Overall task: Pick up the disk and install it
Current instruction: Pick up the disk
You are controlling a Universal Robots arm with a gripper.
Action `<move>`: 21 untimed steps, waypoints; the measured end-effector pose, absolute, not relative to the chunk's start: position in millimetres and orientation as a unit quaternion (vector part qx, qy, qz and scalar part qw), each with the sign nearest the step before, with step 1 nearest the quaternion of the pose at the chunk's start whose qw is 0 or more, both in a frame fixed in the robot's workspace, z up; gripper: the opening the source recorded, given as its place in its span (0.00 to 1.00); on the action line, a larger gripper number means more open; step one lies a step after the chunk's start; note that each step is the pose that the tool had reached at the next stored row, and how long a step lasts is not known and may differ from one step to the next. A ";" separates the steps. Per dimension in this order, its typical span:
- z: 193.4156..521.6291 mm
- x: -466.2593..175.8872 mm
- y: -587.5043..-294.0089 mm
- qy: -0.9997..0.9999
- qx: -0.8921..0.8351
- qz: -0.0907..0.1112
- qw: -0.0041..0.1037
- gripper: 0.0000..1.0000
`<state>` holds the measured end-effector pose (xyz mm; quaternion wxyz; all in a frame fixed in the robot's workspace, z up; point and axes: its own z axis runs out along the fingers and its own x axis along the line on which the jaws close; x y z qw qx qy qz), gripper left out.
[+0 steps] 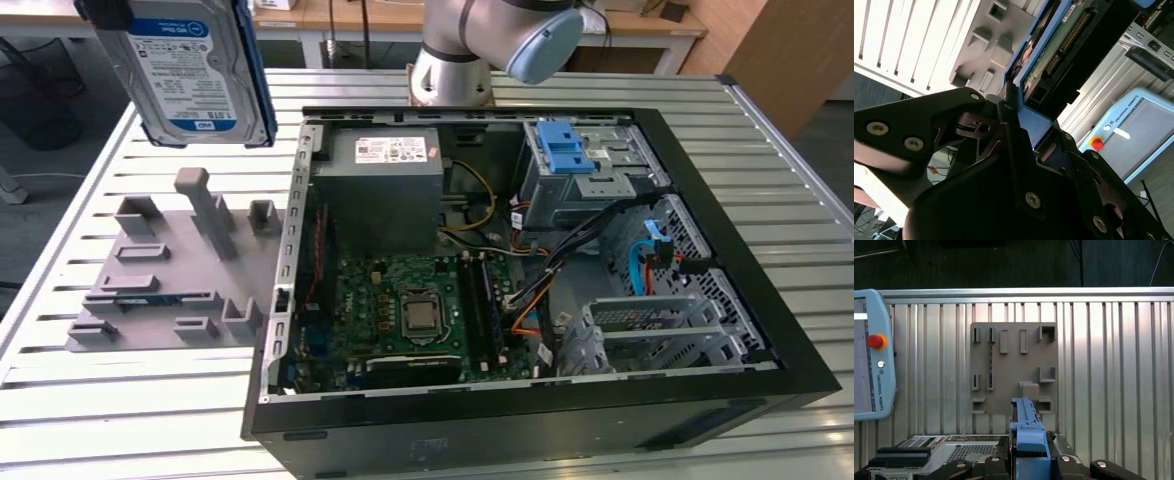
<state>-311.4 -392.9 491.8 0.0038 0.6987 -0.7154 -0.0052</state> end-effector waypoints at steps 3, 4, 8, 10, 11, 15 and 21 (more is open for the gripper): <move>491.7 -304.6 -396.1 -0.715 0.699 -0.005 0.004 0.36; 491.8 -302.4 -397.1 -0.715 0.699 -0.005 0.004 0.36; 491.7 -293.3 -401.2 -0.715 0.699 -0.006 0.004 0.36; 491.8 -288.9 -403.3 -0.715 0.699 -0.006 0.005 0.36; 491.8 -286.7 -404.3 -0.715 0.699 -0.006 0.005 0.36; 491.8 -277.8 -408.4 -0.715 0.699 -0.006 0.005 0.36; 491.8 -264.4 -414.6 -0.715 0.699 -0.007 0.005 0.36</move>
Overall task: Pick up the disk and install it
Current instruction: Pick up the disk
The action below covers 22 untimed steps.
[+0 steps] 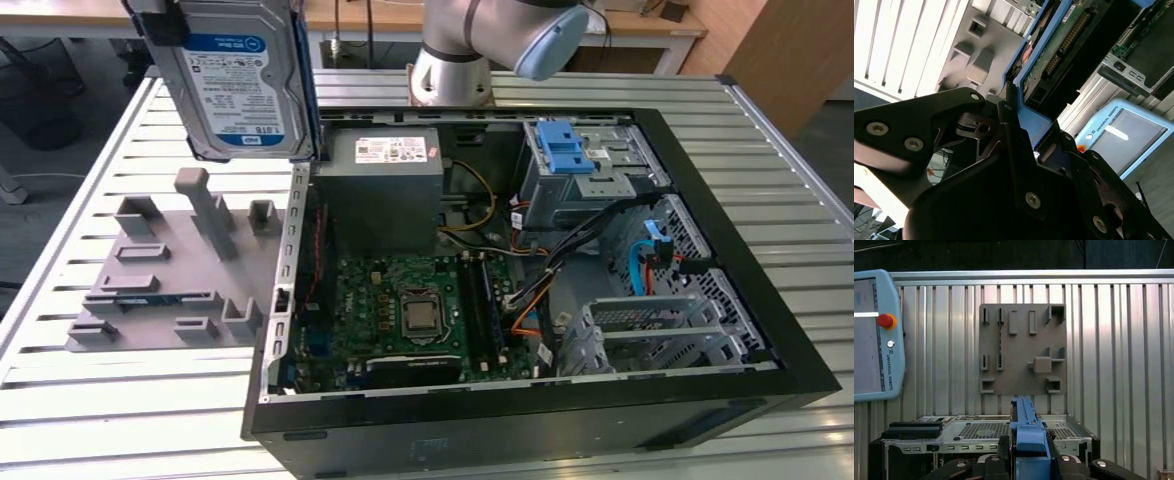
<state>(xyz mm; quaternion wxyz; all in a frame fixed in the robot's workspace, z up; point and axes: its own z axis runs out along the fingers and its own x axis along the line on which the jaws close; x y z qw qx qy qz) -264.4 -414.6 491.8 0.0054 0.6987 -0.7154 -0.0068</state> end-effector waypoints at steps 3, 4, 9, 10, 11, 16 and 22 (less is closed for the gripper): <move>491.8 -257.9 -417.7 -0.715 0.699 -0.007 0.006 0.36; 491.7 -255.8 -418.7 -0.715 0.699 -0.007 0.006 0.36; 491.7 -245.1 -423.8 -0.715 0.699 -0.007 0.006 0.36; 491.8 -242.8 -424.7 -0.715 0.699 -0.008 0.006 0.36; 491.8 -240.2 -425.6 -0.715 0.699 -0.008 0.006 0.36; 491.6 -224.5 -428.3 -0.715 0.699 -0.008 0.006 0.36; 491.4 -208.5 -431.8 -0.715 0.699 -0.008 0.006 0.36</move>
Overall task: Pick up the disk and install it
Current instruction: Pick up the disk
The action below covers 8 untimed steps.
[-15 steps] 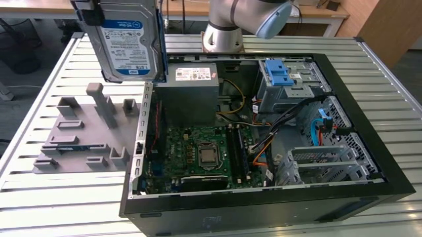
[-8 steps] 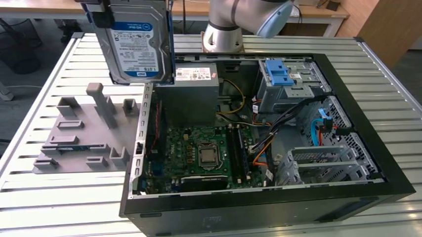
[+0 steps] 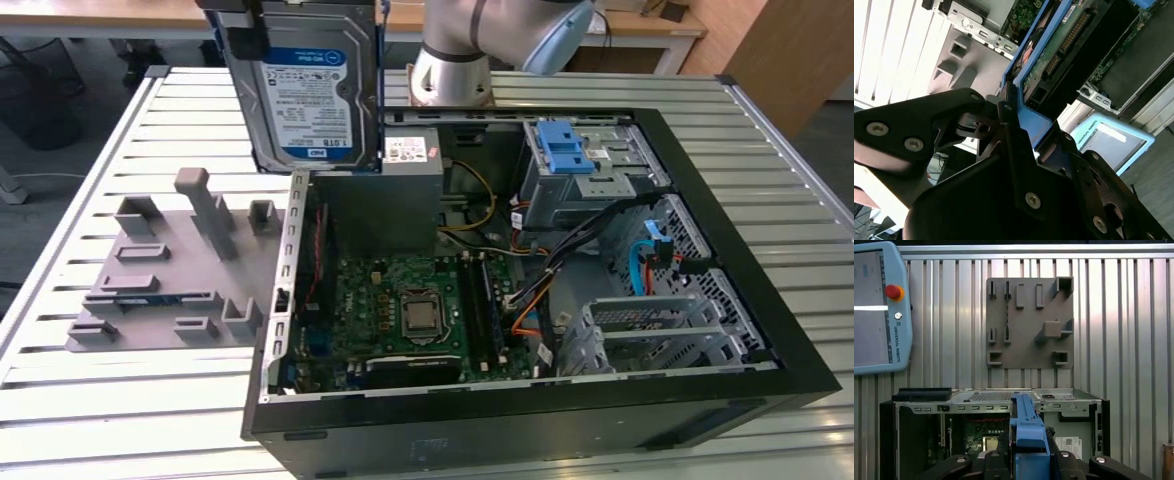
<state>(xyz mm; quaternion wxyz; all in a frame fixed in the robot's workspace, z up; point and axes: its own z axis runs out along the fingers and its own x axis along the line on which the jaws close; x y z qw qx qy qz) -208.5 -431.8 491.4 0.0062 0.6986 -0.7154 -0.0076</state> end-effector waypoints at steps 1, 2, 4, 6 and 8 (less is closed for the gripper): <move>491.3 -207.9 -433.0 -0.715 0.699 -0.008 0.006 0.36; 491.0 -207.5 -434.6 -0.716 0.698 -0.008 0.006 0.36; 490.0 -206.9 -442.3 -0.716 0.698 -0.008 0.006 0.36; 489.7 -206.3 -446.0 -0.716 0.698 -0.008 0.006 0.36; 489.5 -201.7 -448.0 -0.716 0.698 -0.008 0.006 0.36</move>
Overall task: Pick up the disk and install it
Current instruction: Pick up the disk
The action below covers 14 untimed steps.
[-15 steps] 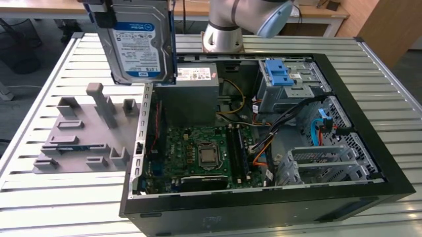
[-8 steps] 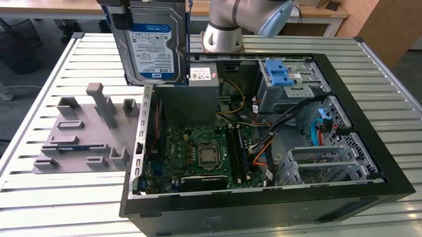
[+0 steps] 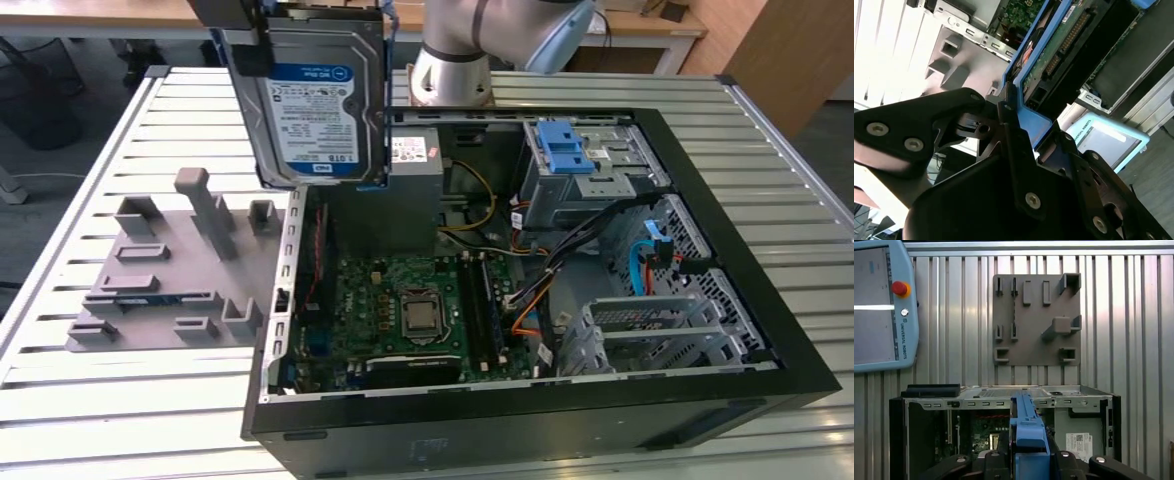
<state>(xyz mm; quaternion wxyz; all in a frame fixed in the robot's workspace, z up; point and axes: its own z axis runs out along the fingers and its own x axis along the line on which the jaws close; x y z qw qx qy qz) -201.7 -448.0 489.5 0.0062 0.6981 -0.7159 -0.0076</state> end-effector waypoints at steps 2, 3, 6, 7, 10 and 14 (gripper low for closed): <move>489.3 -195.0 -448.9 -0.716 0.698 -0.008 0.006 0.36; 489.3 -191.6 -449.3 -0.716 0.698 -0.008 0.006 0.36; 489.0 -181.9 -450.5 -0.716 0.698 -0.008 0.006 0.36; 488.9 -178.2 -450.8 -0.716 0.698 -0.008 0.006 0.36; 488.1 -168.4 -451.1 -0.716 0.698 -0.008 0.006 0.36; 486.9 -153.6 -451.5 -0.716 0.698 -0.007 0.006 0.36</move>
